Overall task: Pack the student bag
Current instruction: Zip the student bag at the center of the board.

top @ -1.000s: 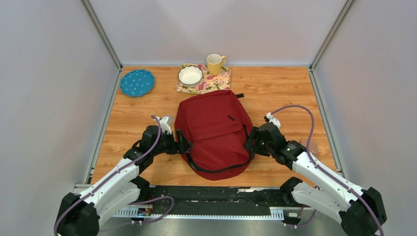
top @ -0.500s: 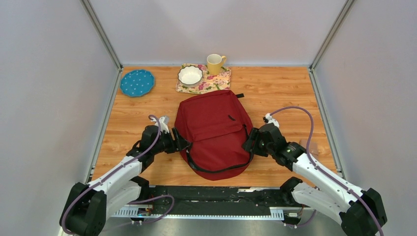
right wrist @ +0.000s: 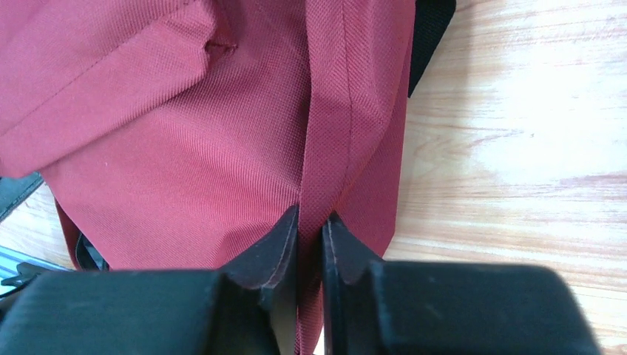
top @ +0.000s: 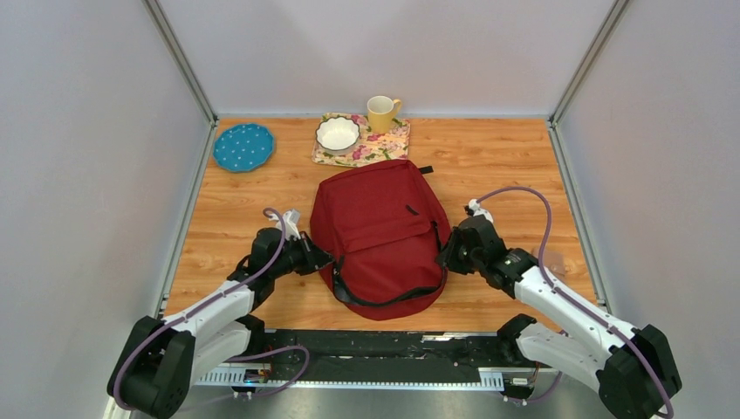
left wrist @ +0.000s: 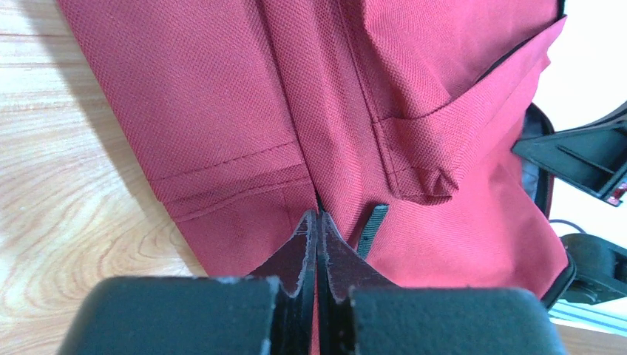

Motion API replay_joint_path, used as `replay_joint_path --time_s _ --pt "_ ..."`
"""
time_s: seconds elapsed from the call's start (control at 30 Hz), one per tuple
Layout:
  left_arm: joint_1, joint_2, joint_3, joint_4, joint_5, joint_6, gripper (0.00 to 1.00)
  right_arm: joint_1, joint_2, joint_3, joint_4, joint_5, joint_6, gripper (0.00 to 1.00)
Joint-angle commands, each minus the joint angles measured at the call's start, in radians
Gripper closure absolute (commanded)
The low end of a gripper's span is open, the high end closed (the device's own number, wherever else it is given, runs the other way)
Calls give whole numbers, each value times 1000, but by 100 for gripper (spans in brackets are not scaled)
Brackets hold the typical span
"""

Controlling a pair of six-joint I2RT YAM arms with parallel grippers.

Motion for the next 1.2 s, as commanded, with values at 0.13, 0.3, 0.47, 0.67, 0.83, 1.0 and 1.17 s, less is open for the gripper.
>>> replay_joint_path --time_s 0.13,0.3,0.47,0.67,0.83,1.0,1.17 --pt "0 -103 -104 127 19 -117 100 -83 98 99 86 -26 -109 100" --pt "-67 -228 -148 120 -93 -186 100 -166 173 212 92 -24 -197 100" --pt "-257 -235 -184 217 -281 -245 100 -223 286 315 86 -142 -301 100" --pt "-351 -222 -256 331 -381 -286 100 -231 222 423 -101 -78 -312 24" --pt "-353 -307 -245 256 -430 -246 79 -228 15 406 -172 -67 -266 12" --pt "-351 -324 -136 39 -473 -151 50 -124 -103 319 -140 -237 -134 11" --pt "-351 -292 -85 -61 -499 -127 45 155 -88 239 29 -88 74 31"
